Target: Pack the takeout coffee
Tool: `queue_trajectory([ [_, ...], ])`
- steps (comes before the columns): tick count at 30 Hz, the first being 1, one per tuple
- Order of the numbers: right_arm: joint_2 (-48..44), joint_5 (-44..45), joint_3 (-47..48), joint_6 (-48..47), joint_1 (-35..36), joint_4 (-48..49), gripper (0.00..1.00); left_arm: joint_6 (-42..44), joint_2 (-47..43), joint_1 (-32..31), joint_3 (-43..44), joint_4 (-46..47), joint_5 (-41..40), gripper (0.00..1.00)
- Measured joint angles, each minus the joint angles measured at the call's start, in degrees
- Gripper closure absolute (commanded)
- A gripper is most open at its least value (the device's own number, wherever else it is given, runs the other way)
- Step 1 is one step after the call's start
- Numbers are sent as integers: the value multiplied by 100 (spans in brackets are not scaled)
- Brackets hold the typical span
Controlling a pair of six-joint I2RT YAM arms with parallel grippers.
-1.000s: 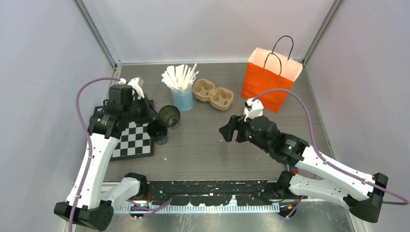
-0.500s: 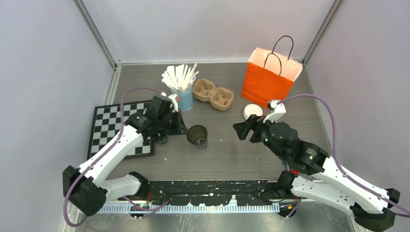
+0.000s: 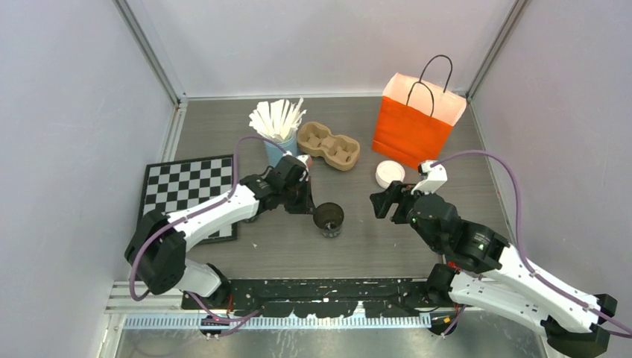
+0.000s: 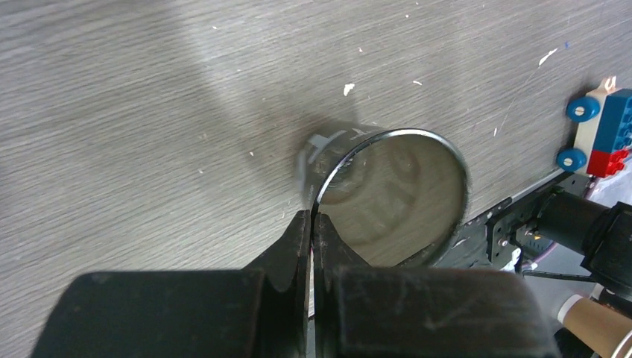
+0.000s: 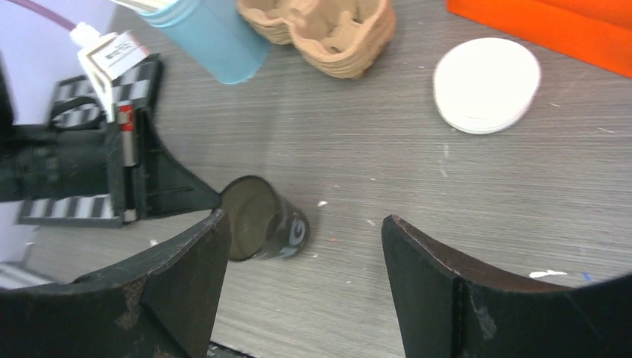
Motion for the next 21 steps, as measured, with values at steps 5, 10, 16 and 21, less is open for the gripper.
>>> queue_trajectory([
  [5,551,551,-63,-42,0,-186,25,-76,245,-205,-2,105,-76,85],
  [10,1174,962,-59,-323,-2,-214,36,-90,127,-232,-4,92,-127,68],
  [16,1727,1029,120,-756,-372,-133,45,0,-822,-238,-15,-22,-136,40],
  [21,2269,313,299,-1113,-1471,109,59,341,-1926,-238,28,-334,-210,4],
])
